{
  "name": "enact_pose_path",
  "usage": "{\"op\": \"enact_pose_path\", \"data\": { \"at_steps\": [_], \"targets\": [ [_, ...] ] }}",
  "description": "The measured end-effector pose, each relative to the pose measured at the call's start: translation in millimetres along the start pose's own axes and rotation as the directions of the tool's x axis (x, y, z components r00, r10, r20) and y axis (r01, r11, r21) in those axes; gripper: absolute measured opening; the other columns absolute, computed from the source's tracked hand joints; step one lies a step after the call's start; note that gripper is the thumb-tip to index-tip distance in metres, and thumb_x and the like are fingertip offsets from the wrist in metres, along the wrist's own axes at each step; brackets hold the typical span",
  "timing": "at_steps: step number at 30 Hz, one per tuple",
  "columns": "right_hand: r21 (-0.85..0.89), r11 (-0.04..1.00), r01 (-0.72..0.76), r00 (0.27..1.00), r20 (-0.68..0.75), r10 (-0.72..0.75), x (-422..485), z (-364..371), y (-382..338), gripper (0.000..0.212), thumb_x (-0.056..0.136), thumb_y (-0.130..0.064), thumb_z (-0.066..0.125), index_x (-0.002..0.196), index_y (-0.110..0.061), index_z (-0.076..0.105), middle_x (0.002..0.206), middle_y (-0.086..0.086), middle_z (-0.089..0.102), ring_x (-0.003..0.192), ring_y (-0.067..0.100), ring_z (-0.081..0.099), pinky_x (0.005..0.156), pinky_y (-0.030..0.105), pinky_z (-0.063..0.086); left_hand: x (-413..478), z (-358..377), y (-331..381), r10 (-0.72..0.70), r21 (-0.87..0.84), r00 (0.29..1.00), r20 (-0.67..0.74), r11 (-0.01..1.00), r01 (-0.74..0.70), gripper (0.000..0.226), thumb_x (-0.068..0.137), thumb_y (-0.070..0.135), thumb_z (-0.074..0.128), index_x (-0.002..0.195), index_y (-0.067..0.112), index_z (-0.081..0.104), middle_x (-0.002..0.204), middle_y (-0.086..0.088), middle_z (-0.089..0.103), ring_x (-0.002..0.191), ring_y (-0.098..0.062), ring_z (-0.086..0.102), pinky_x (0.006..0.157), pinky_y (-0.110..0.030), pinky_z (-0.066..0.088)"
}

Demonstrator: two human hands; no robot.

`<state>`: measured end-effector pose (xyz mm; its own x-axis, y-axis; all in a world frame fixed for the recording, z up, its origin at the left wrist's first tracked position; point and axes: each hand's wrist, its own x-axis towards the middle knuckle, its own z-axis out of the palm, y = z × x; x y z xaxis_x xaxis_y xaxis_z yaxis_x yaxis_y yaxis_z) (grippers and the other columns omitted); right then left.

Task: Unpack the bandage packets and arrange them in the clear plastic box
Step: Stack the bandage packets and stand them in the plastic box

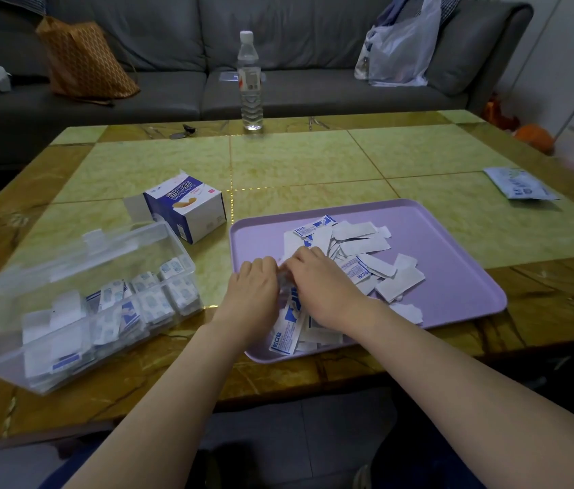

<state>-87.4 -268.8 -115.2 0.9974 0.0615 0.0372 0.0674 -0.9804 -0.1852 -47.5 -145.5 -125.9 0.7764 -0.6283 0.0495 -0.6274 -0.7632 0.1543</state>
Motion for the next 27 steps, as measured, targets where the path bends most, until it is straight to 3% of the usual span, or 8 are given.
{"op": "enact_pose_path", "data": {
  "at_steps": [3, 6, 10, 14, 17, 21, 25, 27],
  "targets": [
    [-0.102, 0.995, -0.022, 0.999, 0.047, 0.027, -2, 3, -1, 0.034, 0.088, -0.003, 0.046, 0.121, -0.007, 0.048, 0.126, 0.012, 0.042, 0.117, 0.027, 0.036, 0.095, 0.034, 0.036, -4, 4, 0, -0.012, 0.153, 0.996, 0.092, 0.988, -0.002, 0.028, 0.096, 0.029, 0.039, 0.117, 0.012, 0.033, 0.120, -0.008, 0.040, 0.107, -0.022, 0.037, 0.092, -0.030, 0.030],
    [0.074, 0.997, 0.000, 1.000, -0.003, 0.001, 0, 8, -2, 0.041, 0.087, 0.002, 0.044, 0.126, -0.008, 0.048, 0.127, 0.010, 0.043, 0.119, 0.025, 0.035, 0.098, 0.034, 0.035, -4, 4, 0, -0.011, 0.188, 0.993, 0.119, 0.982, -0.012, 0.033, 0.094, 0.025, 0.041, 0.122, 0.011, 0.031, 0.123, -0.009, 0.039, 0.111, -0.023, 0.036, 0.093, -0.030, 0.030],
    [0.278, 0.960, -0.031, 0.992, -0.106, 0.062, 2, 11, 0, 0.032, 0.087, 0.002, 0.045, 0.114, -0.010, 0.058, 0.113, 0.008, 0.056, 0.108, 0.022, 0.047, 0.090, 0.037, 0.043, 0, 3, -3, 0.011, 0.069, 0.997, 0.070, 0.998, -0.016, 0.031, 0.092, 0.022, 0.049, 0.117, 0.011, 0.035, 0.119, -0.007, 0.041, 0.105, -0.021, 0.037, 0.088, -0.026, 0.032],
    [0.451, 0.891, -0.062, 0.970, -0.182, 0.159, 5, 7, 6, 0.024, 0.090, 0.001, 0.047, 0.104, -0.010, 0.063, 0.102, 0.007, 0.065, 0.094, 0.021, 0.058, 0.082, 0.034, 0.048, 3, -2, -8, -0.025, -0.168, 0.995, -0.093, 0.986, 0.009, 0.007, 0.095, 0.011, 0.043, 0.101, 0.011, 0.040, 0.104, -0.007, 0.047, 0.084, -0.017, 0.037, 0.072, -0.027, 0.031],
    [0.670, 0.732, -0.124, 0.952, -0.128, 0.279, 8, -1, 10, 0.012, 0.093, -0.006, 0.053, 0.097, -0.011, 0.063, 0.093, 0.003, 0.064, 0.082, 0.014, 0.060, 0.074, 0.025, 0.052, 4, -8, -10, -0.147, -0.396, 0.981, -0.129, 0.914, 0.085, 0.004, 0.096, 0.012, 0.041, 0.092, 0.013, 0.041, 0.086, -0.005, 0.051, 0.072, -0.019, 0.047, 0.061, -0.030, 0.036],
    [0.939, 0.307, -0.156, 0.930, 0.035, 0.365, 8, -14, 16, 0.009, 0.088, -0.002, 0.060, 0.095, -0.007, 0.062, 0.080, 0.004, 0.065, 0.061, 0.007, 0.067, 0.062, 0.018, 0.056, 6, -13, -12, -0.244, -0.690, 0.964, -0.103, 0.716, 0.108, 0.006, 0.094, 0.006, 0.046, 0.094, 0.009, 0.051, 0.083, -0.008, 0.064, 0.061, -0.019, 0.062, 0.054, -0.030, 0.050],
    [0.945, 0.274, -0.182, 0.939, 0.084, 0.333, 5, -21, 21, 0.019, 0.085, 0.000, 0.062, 0.104, 0.001, 0.064, 0.077, 0.005, 0.067, 0.058, 0.008, 0.068, 0.061, 0.019, 0.057, 6, -20, -12, -0.266, -0.843, 0.963, -0.050, 0.528, 0.102, 0.012, 0.094, 0.001, 0.044, 0.098, 0.006, 0.055, 0.073, -0.008, 0.063, 0.053, -0.016, 0.062, 0.053, -0.027, 0.054],
    [0.941, 0.280, -0.192, 0.953, 0.110, 0.282, 5, -21, 23, 0.020, 0.086, 0.001, 0.061, 0.106, 0.001, 0.063, 0.079, 0.008, 0.067, 0.059, 0.010, 0.069, 0.064, 0.021, 0.058, 5, -22, -10, -0.251, -0.841, 0.967, -0.040, 0.531, 0.103, 0.012, 0.096, 0.003, 0.042, 0.101, 0.006, 0.053, 0.070, -0.010, 0.062, 0.053, -0.018, 0.062, 0.053, -0.029, 0.053]
  ]
}}
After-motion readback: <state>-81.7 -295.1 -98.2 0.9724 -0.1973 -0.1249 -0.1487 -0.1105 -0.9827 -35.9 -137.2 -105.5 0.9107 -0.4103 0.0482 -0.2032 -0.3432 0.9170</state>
